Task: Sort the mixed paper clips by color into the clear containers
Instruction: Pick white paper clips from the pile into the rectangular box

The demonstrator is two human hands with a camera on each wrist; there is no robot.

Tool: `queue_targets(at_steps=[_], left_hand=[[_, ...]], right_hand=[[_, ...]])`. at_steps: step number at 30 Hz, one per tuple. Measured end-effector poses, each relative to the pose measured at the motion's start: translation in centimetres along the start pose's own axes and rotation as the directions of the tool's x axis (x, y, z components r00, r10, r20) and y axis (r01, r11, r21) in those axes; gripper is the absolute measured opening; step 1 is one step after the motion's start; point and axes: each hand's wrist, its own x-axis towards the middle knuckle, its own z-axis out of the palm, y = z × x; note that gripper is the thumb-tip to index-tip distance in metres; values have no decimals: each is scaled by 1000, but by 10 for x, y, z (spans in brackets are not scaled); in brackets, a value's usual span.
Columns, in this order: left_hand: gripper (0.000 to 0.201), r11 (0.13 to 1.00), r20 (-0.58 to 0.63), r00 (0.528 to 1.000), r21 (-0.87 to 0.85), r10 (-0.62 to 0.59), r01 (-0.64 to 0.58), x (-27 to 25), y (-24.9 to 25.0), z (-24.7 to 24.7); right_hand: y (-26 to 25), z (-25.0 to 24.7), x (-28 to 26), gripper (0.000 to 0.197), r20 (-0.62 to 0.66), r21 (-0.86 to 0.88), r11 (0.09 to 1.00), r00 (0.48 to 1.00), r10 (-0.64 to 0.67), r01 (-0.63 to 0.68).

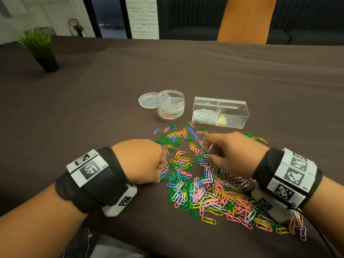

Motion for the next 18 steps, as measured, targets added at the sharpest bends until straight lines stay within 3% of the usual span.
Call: queue_targets(at_steps=[2,6,10,12,15,18], left_hand=[[9,997,-31,999,-77,8,-10,-2,-4,-4],[13,917,-128,992,-398,-16,-36,-5,-19,-14],[30,611,-83,996,-787,34,-86,-2,-28,-13],[28,538,-44,997,-840,58,-69,0,-29,-10],[16,457,8,996,-889,85,-32,4,-27,-6],[19,397,31,998,-918,51,8,7,-27,-2]], right_hand=[[1,0,-1,24,17,11,1000,1000,22,-23],[-2,-1,0,17,33,15,1000,999,3,-4],[-9,-7,-1,18,212,98,994,977,22,-44],[-12,-11,-1,19,273,131,991,962,-14,-23],[-12,-10,-2,16,259,136,991,966,-14,-22],[-11,-7,-2,17,253,95,995,967,9,-34]])
